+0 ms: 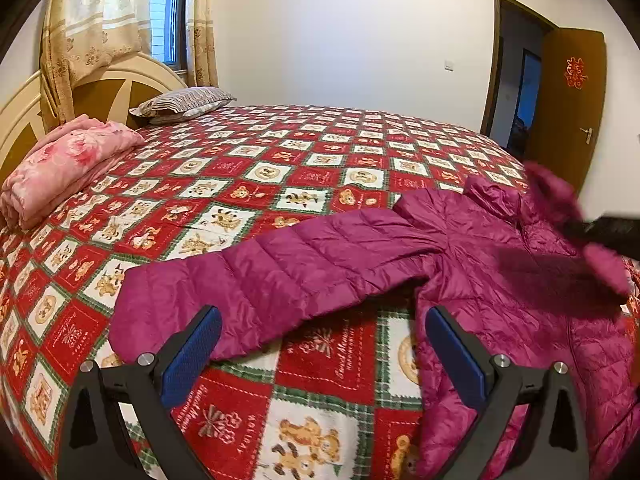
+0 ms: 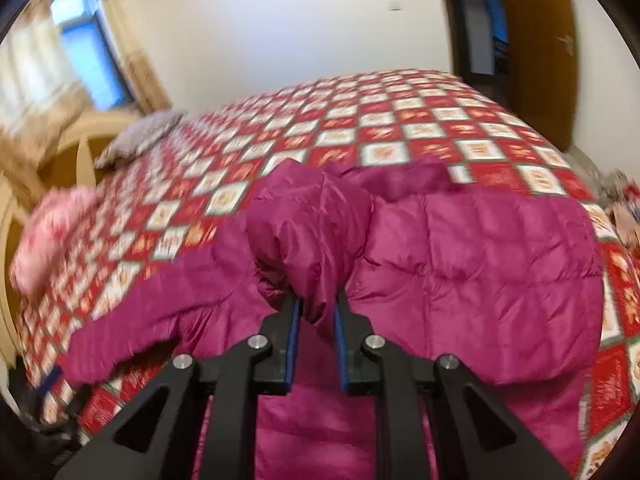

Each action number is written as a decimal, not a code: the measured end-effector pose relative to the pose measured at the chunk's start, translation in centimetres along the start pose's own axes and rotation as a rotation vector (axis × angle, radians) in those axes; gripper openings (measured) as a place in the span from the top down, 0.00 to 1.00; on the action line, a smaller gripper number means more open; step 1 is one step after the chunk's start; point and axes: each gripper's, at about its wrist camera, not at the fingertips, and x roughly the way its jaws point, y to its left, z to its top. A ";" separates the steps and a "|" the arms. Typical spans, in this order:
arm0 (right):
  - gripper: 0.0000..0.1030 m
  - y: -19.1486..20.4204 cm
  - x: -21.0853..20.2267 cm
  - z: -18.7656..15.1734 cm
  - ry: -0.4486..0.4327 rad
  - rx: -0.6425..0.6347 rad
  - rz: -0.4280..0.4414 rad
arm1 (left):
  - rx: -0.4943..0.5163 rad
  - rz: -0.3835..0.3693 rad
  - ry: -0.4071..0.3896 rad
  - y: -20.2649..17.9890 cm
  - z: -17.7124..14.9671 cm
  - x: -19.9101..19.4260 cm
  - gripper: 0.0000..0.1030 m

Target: Fold large clothes

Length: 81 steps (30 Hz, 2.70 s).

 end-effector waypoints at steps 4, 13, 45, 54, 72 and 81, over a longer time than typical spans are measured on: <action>0.81 2.4 3.6 -1.7 0.053 -0.022 0.024 | -0.020 -0.004 0.000 0.6 0.3 0.4 0.01; 0.29 0.7 0.4 -1.8 -0.012 0.009 0.204 | 0.016 -0.026 0.021 -1.6 1.0 1.7 0.01; 0.73 -23.2 1.3 -1.8 -0.018 0.328 -0.289 | 0.213 0.137 0.160 -18.2 1.8 16.6 0.01; 0.65 -22.3 2.3 -2.3 -0.029 0.235 -0.360 | 0.201 0.128 0.164 -18.0 1.6 16.6 0.01; 0.31 -19.7 3.3 -1.6 0.025 0.133 -0.379 | -0.306 0.423 0.024 9.2 -1.5 1.0 0.01; 0.30 -13.4 -4.6 -4.3 -0.102 0.099 -0.283 | -0.614 0.347 0.110 16.8 -4.9 3.8 0.01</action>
